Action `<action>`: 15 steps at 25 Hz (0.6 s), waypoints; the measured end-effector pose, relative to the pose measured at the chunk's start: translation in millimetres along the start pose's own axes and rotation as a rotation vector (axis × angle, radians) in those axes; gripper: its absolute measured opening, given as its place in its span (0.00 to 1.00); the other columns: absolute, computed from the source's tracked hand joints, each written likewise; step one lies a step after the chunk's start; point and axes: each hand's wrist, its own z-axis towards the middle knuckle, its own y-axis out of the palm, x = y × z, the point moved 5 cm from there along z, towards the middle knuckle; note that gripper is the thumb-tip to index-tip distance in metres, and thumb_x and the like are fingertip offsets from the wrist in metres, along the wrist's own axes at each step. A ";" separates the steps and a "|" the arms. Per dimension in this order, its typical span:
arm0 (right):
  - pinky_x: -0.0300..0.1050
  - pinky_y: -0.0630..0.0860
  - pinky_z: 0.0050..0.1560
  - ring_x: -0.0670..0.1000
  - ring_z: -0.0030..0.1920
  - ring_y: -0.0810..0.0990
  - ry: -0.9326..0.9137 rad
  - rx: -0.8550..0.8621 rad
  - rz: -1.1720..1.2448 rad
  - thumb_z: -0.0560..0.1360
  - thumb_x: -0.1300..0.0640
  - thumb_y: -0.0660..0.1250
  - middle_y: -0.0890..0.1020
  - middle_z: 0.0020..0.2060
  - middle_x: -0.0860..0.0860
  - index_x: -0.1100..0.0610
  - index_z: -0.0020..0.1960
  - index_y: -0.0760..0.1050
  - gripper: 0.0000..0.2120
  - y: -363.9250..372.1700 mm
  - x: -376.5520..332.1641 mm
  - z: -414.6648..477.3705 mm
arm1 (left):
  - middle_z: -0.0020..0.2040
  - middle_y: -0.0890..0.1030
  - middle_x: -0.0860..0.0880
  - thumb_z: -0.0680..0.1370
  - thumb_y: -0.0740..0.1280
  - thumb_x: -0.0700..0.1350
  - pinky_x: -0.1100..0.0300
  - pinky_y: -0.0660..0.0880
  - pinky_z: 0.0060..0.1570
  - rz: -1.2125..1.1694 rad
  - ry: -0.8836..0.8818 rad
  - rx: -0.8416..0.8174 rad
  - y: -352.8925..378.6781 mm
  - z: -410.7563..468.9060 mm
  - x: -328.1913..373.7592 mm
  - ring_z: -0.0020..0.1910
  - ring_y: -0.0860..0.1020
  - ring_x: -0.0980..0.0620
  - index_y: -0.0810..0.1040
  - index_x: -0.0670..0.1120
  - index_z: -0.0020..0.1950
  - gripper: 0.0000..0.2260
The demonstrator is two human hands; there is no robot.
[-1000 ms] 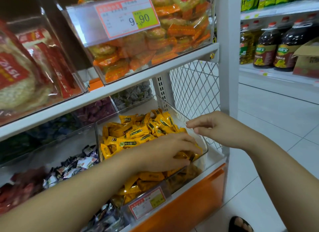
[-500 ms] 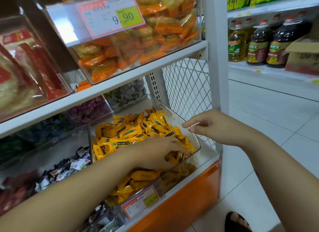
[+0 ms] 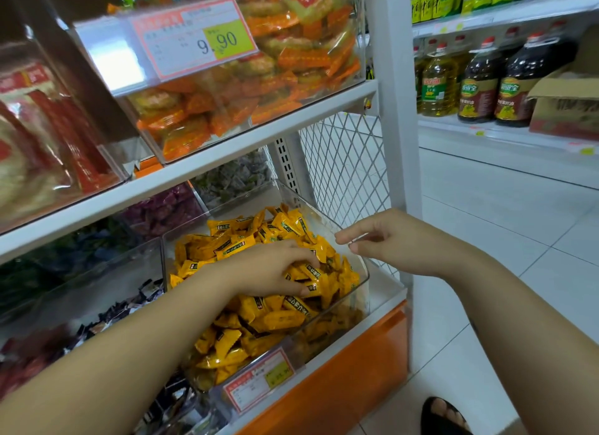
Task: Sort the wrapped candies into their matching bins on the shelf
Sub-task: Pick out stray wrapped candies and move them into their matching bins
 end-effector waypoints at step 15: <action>0.41 0.72 0.58 0.45 0.56 0.76 -0.067 0.105 -0.197 0.76 0.58 0.65 0.80 0.55 0.46 0.48 0.55 0.80 0.11 10.9 -16.9 1.4 | 0.57 0.73 0.52 0.76 0.66 0.51 0.57 0.68 0.61 -0.201 -0.117 0.313 -23.7 -29.8 -6.6 0.59 0.72 0.54 0.75 0.57 0.61 0.13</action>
